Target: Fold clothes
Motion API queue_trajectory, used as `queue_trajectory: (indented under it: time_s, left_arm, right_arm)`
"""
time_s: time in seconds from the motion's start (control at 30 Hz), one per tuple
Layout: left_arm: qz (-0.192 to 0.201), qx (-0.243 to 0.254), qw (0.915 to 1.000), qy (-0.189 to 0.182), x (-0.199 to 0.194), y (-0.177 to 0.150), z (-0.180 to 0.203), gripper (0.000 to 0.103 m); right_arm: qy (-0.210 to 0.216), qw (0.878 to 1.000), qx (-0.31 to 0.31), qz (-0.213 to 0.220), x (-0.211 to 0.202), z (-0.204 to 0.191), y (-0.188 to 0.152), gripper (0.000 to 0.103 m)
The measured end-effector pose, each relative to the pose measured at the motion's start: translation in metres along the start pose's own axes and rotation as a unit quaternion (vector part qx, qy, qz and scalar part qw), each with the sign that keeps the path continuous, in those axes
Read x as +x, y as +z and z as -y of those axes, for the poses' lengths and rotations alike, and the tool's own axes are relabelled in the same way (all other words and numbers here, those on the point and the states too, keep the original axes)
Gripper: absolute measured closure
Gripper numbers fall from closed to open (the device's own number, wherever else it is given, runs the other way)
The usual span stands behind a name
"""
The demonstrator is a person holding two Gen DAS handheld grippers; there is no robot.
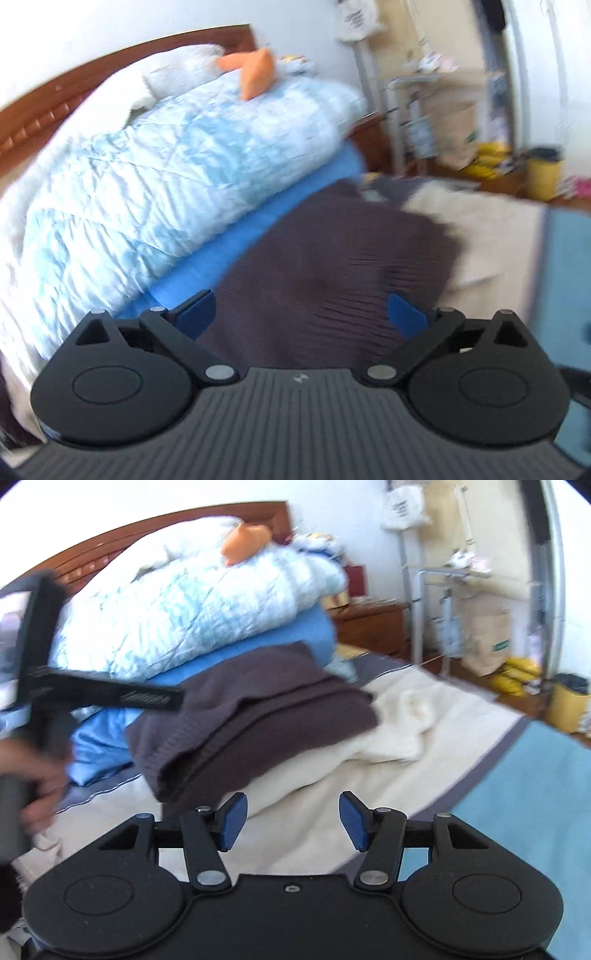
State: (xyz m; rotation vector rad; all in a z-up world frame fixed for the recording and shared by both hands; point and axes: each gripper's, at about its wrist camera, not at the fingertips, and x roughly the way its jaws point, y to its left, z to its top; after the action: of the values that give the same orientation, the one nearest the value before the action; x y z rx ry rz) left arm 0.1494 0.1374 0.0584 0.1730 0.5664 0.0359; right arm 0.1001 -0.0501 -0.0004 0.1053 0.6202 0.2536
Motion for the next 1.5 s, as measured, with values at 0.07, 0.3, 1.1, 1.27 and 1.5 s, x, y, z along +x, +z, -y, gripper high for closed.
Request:
queue_trajectory:
  time_s: [0.07, 0.3, 1.1, 1.27, 1.5]
  left_arm:
    - [-0.010, -0.025, 0.9992, -0.029, -0.031, -0.003, 0.007, 0.001]
    - [-0.044, -0.111, 0.9873, -0.104, -0.089, -0.041, 0.036, 0.000]
    - [-0.020, -0.023, 0.9936, -0.109, -0.117, -0.117, 0.098, 0.000]
    - [-0.031, 0.002, 0.9958, -0.087, -0.109, -0.124, 0.107, 0.000]
    - [-0.043, -0.004, 0.9954, -0.085, -0.103, -0.125, 0.105, 0.000]
  right_arm:
    - [-0.008, 1.000, 0.025, -0.005, -0.016, 0.007, 0.006, 0.041]
    - [-0.016, 0.999, 0.048, 0.009, -0.073, 0.018, -0.003, 0.041]
    - [-0.122, 0.987, 0.104, 0.021, -0.143, 0.036, -0.084, 0.027]
    - [-0.127, 0.986, 0.106, 0.017, -0.135, 0.034, -0.091, 0.027]
    - [-0.137, 0.985, 0.107, 0.011, -0.127, 0.033, -0.094, 0.027]
